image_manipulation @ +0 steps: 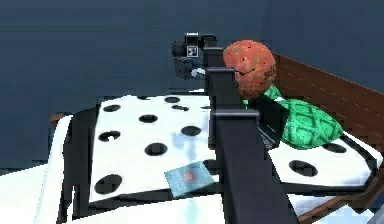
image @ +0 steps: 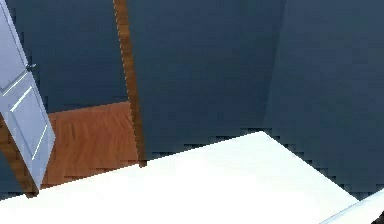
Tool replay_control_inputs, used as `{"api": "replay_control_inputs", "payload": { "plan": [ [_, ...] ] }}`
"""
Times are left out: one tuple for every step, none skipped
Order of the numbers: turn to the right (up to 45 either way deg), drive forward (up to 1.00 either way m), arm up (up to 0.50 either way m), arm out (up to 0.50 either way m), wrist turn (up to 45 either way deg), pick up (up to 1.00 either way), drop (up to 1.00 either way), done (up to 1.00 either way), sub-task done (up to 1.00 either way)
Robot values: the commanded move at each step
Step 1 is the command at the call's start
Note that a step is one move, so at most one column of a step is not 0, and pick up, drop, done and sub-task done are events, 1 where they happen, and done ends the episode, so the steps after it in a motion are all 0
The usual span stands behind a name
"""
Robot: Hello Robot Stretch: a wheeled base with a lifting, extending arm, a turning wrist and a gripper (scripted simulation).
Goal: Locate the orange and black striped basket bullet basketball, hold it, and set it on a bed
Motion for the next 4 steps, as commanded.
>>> {"api": "replay_control_inputs", "payload": {
  "plan": [
    [0.0,0.00,0.00,0.00,18.0,0.00,0.00,0.00,0.00],
    [0.0,0.00,-0.26,0.00,0.0,0.00,0.00,0.00,0.00],
    [0.0,0.00,-0.32,0.00,0.0,0.00,0.00,0.00,0.00],
    [0.0,0.00,0.00,0.00,0.0,0.00,1.00,0.00,0.00]
  ]
}}
